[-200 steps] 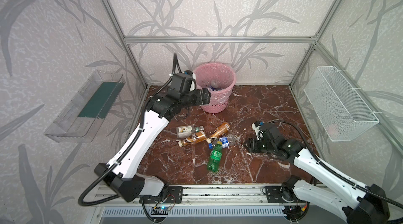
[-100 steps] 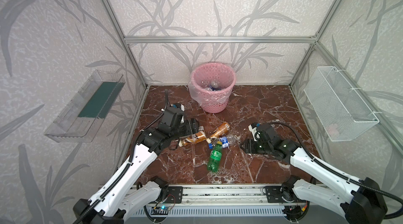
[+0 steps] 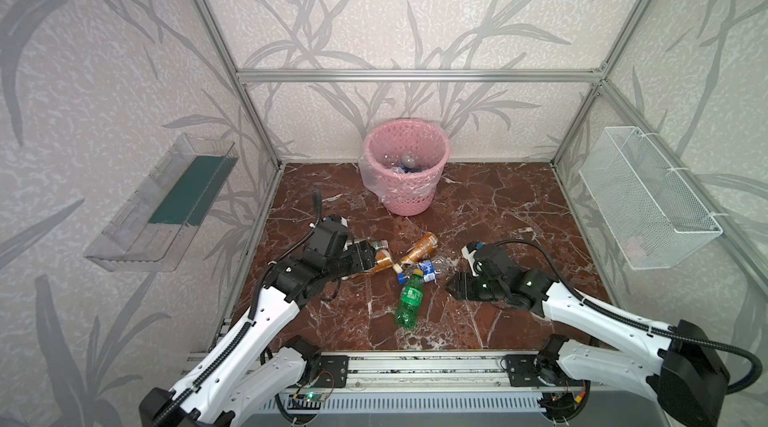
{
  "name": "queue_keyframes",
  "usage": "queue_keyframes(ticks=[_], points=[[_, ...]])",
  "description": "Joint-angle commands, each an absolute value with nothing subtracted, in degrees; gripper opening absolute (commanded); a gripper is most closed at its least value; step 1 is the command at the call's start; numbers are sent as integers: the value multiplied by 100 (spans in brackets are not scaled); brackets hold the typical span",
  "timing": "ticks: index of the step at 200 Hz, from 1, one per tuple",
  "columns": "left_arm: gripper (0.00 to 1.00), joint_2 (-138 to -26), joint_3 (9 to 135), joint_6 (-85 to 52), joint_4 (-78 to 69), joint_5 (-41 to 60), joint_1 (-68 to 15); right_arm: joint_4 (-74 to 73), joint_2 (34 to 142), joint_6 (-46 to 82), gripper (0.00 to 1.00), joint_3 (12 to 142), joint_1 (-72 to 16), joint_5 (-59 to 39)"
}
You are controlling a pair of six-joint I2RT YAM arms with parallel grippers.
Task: Throw the plastic bottles in the bin
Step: 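Return the left gripper to the pile while the right gripper nears the Sprite bottle, then lower the right gripper onto the yellow-capped Sprite bottle and close it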
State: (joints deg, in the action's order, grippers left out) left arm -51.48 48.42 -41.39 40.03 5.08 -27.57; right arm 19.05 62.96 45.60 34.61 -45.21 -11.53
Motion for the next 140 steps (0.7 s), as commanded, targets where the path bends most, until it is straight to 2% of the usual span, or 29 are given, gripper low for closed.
queue_keyframes(ticks=[1, 31, 82, 140], points=[[85, -5089, 4725, -4219, 3966, 395, -2726, 1680, 6406, 4880, 64, 3557, -4782, -936], [85, -5080, 4554, -4243, 3901, 406, -2724, 1393, 6505, 5142, 67, 3597, -5170, -691], [85, -4988, 4307, -4280, 3860, 431, -2700, 1092, 7121, 5502, 77, 3888, -5715, -416], [85, -4742, 4162, -4308, 3969, 392, -2674, 981, 7832, 5601, 81, 4368, -6062, -393]])
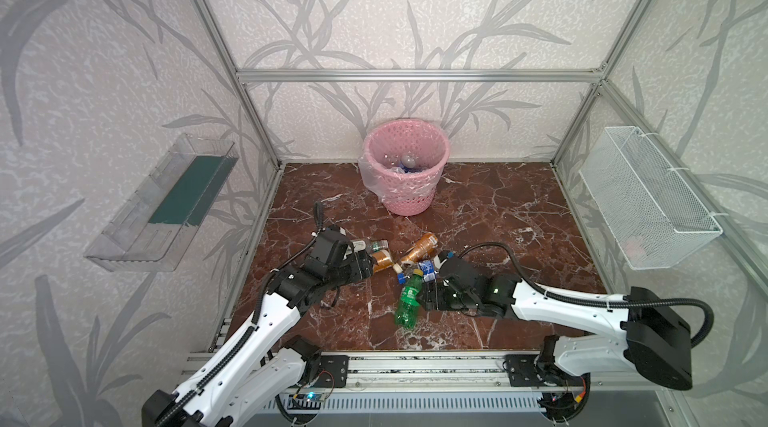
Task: Throw the plastic bottles in the bin
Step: 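Lower the right gripper onto the yellow-capped Sprite bottle and close it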
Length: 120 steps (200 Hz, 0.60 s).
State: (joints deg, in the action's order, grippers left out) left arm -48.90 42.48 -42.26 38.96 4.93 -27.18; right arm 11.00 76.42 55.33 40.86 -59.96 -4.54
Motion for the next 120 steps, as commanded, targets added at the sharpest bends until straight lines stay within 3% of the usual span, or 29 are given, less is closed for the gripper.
queue_keyframes(ticks=[1, 120], points=[[86, -4740, 4159, -4307, 3971, 394, -2669, 978, 7845, 5600, 81, 4377, -6063, -394], [86, -4498, 4069, -4289, 4160, 404, -2584, 803, 9009, 5594, 81, 4877, -6144, -746]])
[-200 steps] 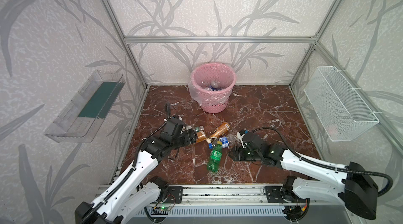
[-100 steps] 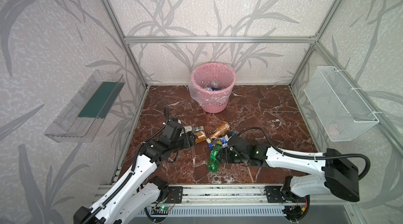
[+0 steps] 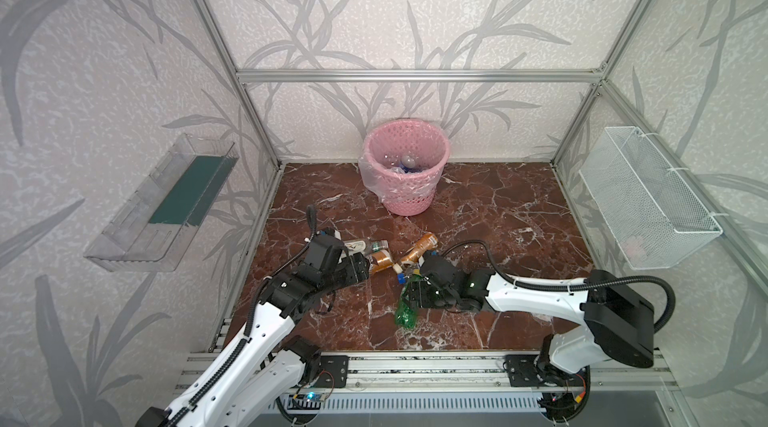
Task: Throw the plastic bottles in the bin
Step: 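Lower the right gripper onto the yellow-capped Sprite bottle and close it, then lift the Sprite bottle with the right gripper over the bin and release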
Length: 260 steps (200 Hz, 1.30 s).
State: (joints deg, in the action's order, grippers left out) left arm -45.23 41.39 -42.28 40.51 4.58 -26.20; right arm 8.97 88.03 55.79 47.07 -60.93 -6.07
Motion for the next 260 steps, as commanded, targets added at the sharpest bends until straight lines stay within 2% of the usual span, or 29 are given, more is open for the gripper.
queue_keyframes(ticks=[1, 47, 100, 260], points=[[86, -4499, 4069, -4289, 4158, 409, -2580, 797, 9018, 5596, 81, 4878, -6144, -746], [86, -4496, 4054, -4280, 4167, 417, -2551, 879, 9201, 5507, 74, 4935, -6141, -773], [86, -4504, 4010, -4289, 4159, 412, -2531, 1501, 8898, 5355, 60, 4789, -6135, -590], [86, -4866, 3998, -4323, 3946, 516, -2501, 3287, 7328, 4612, 57, 3913, -5910, -88]])
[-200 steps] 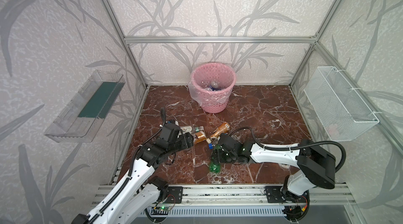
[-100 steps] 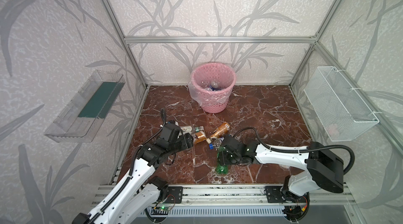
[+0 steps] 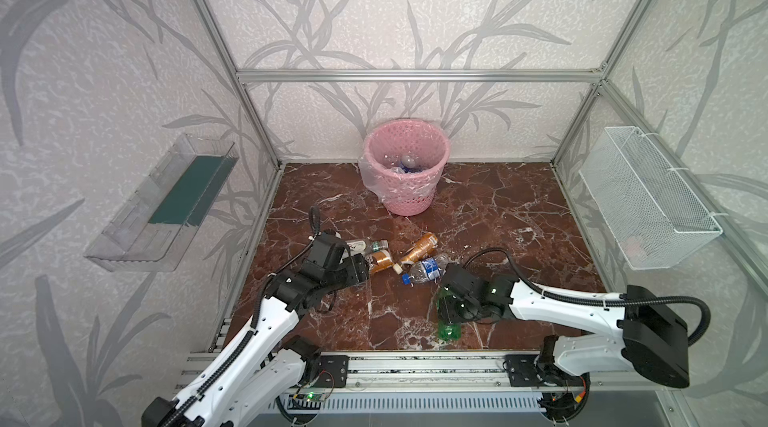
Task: Throw the plastic bottles in the bin
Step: 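Lift the Sprite bottle with the right gripper over the bin and release, then bring the right gripper back down beside the bottle pile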
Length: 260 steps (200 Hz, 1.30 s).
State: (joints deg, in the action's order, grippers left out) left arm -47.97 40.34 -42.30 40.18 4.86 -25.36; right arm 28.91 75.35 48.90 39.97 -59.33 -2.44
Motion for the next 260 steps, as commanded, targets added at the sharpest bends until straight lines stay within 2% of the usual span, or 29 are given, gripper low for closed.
queue_keyframes(ticks=[1, 29, 46, 63, 79, 91, 104, 121, 134, 181, 211, 260], points=[[86, -4867, 3998, -4324, 3942, 513, -2503, 3287, 7320, 4604, 57, 3921, -5913, -88], [86, -4926, 4048, -4316, 3944, 519, -2504, 3418, 7037, 4140, 57, 4214, -5509, 68], [86, -4960, 4126, -4311, 3964, 509, -2500, 3487, 6887, 3518, 57, 4809, -5089, 55], [86, -5030, 4290, -4298, 4002, 509, -2505, 3608, 7047, 2785, 57, 6105, -4518, -44], [86, -5101, 4498, -4281, 4028, 510, -2500, 3740, 7676, 2255, 58, 8062, -4079, -37], [86, -5163, 4653, -4277, 4039, 526, -2494, 3791, 8245, 2067, 64, 9451, -3830, 30], [85, -5196, 4810, -4271, 4089, 537, -2495, 3992, 8892, 2053, 77, 10684, -3622, 160], [85, -5149, 4912, -4304, 4165, 525, -2480, 4392, 9390, 2362, 87, 11499, -3276, 123], [85, -5037, 4918, -4328, 4223, 497, -2470, 4243, 9215, 2405, 100, 11183, -3248, 118], [86, -4850, 4706, -4324, 4283, 464, -2441, 3770, 7947, 2680, 100, 8340, -3299, -139], [86, -4808, 4498, -4350, 4196, 487, -2419, 3578, 7191, 2940, 96, 6584, -3366, -302], [86, -4899, 4272, -4351, 4034, 543, -2406, 3206, 6652, 3396, 91, 4999, -3531, -712]])
